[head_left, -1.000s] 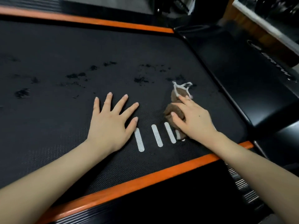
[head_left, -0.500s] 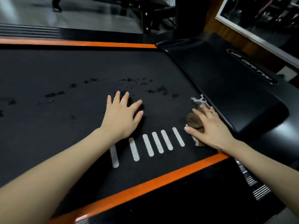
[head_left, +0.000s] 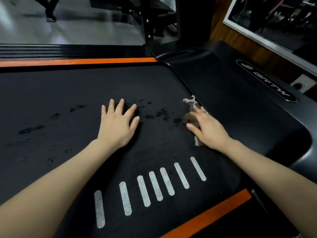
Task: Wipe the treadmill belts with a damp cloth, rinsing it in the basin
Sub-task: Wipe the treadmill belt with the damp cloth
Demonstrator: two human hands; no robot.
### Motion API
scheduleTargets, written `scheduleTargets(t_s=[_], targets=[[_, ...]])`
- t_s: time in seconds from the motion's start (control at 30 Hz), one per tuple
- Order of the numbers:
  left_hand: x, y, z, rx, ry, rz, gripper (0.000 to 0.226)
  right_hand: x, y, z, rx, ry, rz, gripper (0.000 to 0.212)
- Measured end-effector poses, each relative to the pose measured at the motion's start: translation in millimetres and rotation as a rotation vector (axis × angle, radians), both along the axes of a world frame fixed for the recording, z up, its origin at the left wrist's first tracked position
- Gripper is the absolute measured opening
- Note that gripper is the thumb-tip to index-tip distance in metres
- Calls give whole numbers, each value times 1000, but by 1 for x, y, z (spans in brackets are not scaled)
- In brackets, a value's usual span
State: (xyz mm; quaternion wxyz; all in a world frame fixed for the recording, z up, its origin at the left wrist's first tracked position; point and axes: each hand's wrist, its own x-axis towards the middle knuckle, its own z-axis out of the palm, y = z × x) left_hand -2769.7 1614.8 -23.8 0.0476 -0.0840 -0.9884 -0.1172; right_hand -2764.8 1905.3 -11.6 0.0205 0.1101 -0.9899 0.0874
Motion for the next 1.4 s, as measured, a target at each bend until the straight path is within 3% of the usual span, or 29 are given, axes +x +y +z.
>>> scheduleTargets(t_s=[0.2,0.37,0.6,0.7,0.83,0.97,1.13,1.3,1.4], targets=[[-21,7,-1,-31,-46,-10,57,80,12,7,73,-146,20,85],[-19,13,-13,-86,-32,-63,76,28,7,3,44,-56,17,58],[-18,13,-16,-107,-31,-32,86,-75,-16,4,45,-125,42,59],[-17,11,-17,-85,-24,-42,84,-24,-1,8,44,-163,85,63],[-19,13,-20,-64,-3,-40,77,41,21,26,150,-286,117,92],[-21,12,-20,-29,20,-32,73,34,17,43,229,48,113,89],[-18,11,-21,-37,18,-24,72,10,0,6,169,-90,102,105],[-17,13,-20,-28,25,-23,71,11,-10,3,63,-10,-69,91],[-17,12,-20,-19,19,-29,72,50,-11,5,29,-78,83,98]])
